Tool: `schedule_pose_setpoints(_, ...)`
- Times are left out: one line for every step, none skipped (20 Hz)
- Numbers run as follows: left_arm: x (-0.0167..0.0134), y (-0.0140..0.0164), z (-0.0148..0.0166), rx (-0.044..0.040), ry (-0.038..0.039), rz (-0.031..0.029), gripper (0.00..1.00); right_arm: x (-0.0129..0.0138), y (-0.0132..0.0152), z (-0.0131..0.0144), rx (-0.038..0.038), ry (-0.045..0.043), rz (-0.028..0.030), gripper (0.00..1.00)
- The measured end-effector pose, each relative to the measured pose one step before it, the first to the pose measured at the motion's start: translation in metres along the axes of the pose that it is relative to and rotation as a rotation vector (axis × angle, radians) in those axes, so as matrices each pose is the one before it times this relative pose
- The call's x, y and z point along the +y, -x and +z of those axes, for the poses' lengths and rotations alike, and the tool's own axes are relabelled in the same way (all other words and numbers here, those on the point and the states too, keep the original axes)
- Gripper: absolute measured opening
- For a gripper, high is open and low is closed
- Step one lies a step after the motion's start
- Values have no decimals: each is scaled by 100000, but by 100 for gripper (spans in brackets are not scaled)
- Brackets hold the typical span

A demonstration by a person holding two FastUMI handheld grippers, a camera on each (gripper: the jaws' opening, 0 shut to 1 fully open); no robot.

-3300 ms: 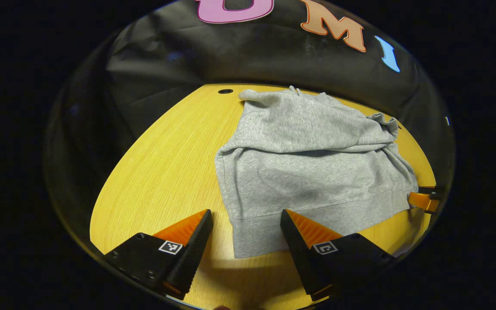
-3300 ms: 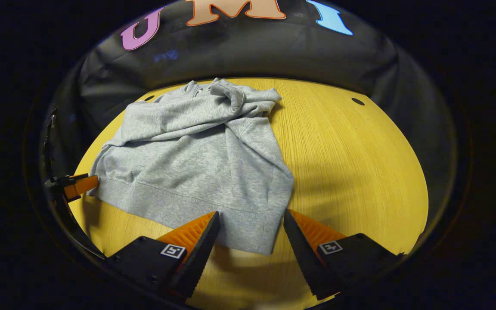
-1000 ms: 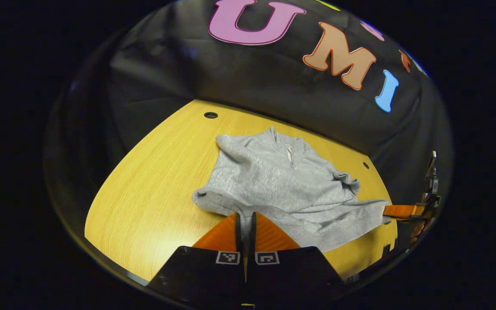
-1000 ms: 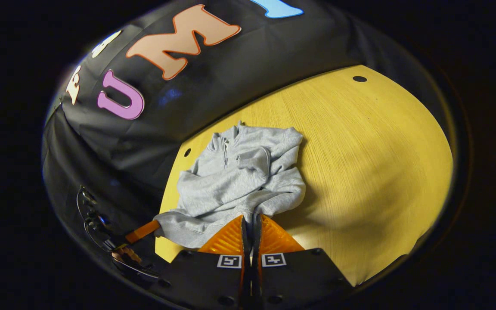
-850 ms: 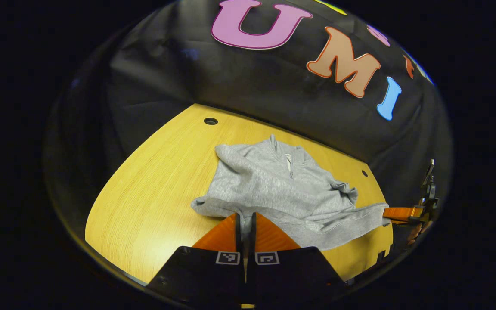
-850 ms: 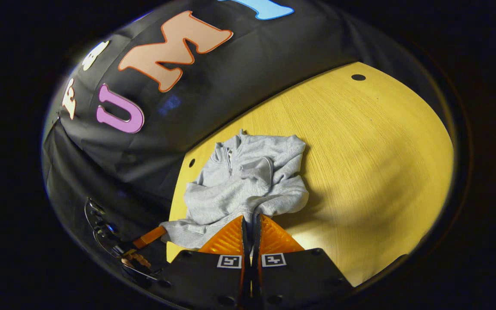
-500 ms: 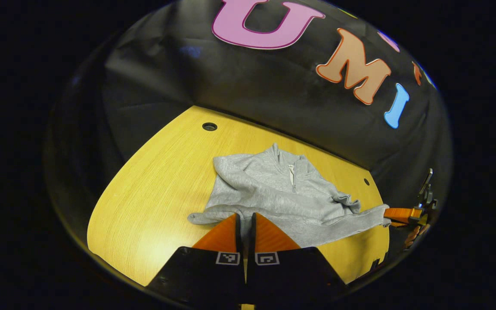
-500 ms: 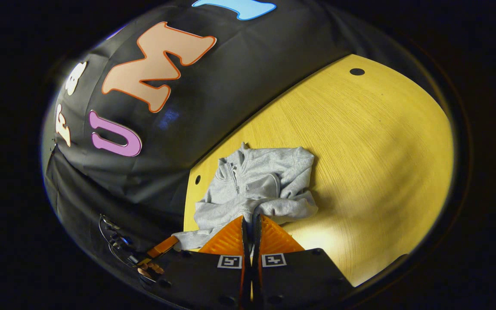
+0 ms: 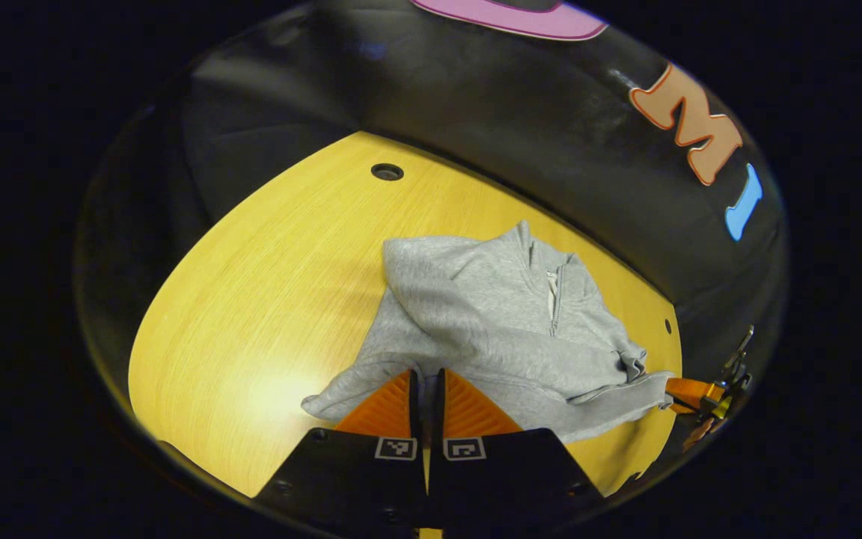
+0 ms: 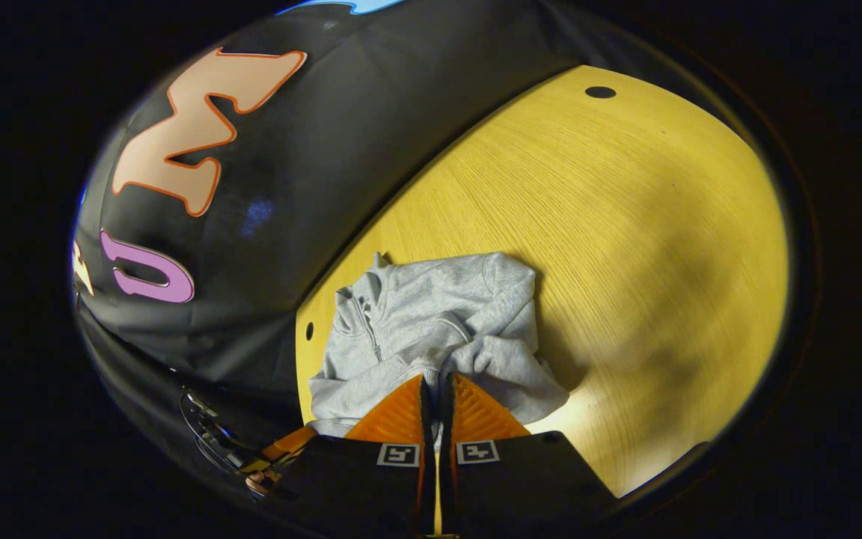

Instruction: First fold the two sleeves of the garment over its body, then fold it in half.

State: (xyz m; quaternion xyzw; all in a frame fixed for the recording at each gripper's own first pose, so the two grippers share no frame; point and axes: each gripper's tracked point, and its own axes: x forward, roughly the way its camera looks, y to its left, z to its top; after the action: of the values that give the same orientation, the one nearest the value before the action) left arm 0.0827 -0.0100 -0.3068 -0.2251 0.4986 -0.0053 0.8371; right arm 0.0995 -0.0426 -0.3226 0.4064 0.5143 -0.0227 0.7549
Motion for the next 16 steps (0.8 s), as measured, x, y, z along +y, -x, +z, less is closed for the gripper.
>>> schedule_pose_setpoints(-96, -285, 228, 236, 2038, 27, 0, 4, -418, 193, 30, -1176, -144, 9)
schedule_pose_setpoints(-208, -182, 196, -99, 2501, -345, 0, 101, -275, 119, -293, -1634, 470, 9)
schedule_pose_setpoints(-312, -43, 310, -1006, 2767, -1050, 0, 207, 272, 212, -703, -1512, 1023, 4)
schedule_pose_setpoints(-515, 62, 530, -3107, 3520, -2312, 0, 271, 73, 70, -1478, -1423, 2034, 14)
schedule_pose_setpoints(-553, 507, 613, -3457, 4002, -3555, 3, 371, 747, 520, -2281, -1496, 2466, 15)
schedule_pose_setpoints(-379, 417, 905, -4415, 4016, -2877, 7, 848, 109, 148, -1951, -1524, 4006, 15)
schedule_pose_setpoints(269, 168, 967, -4598, 3152, -1487, 6, 960, 618, 437, -1668, -1829, 4181, 39)
schedule_pose_setpoints(-160, 94, 1314, -5684, 2687, -1426, 7, 989, -1, 893, -2686, -1616, 3456, 51)
schedule_pose_setpoints(-482, -76, 1576, -5011, 2360, -2631, 25, 651, -337, 1117, -4234, -367, 2566, 68)
schedule_pose_setpoints(-631, 220, 1632, -6368, 1044, -1851, 42, 614, -90, 1153, -4115, 349, 2044, 85)
schedule_pose_setpoints(-413, 70, 2085, -5937, -502, 256, 60, 253, -103, 1102, -5190, 958, 970, 87)
schedule_pose_setpoints(-585, 69, 2079, -4835, -1362, -742, 78, -63, -314, 828, -5323, 1620, -1235, 87)
schedule_pose_setpoints(-326, -304, -195, -2847, -3373, -572, 95, -109, 103, 747, -3848, 3009, -1162, 87)
schedule_pose_setpoints(-203, 322, 145, -1080, -5681, -400, 96, 139, 537, 340, -2394, 4422, -517, 87)
schedule_pose_setpoints(104, 483, 150, -533, -7390, 770, 96, -13, 376, 175, -1433, 5764, -855, 95)
schedule_pose_setpoints(-217, 381, 494, -706, -8184, 431, 96, 113, 529, 154, -2187, 6167, -778, 95)
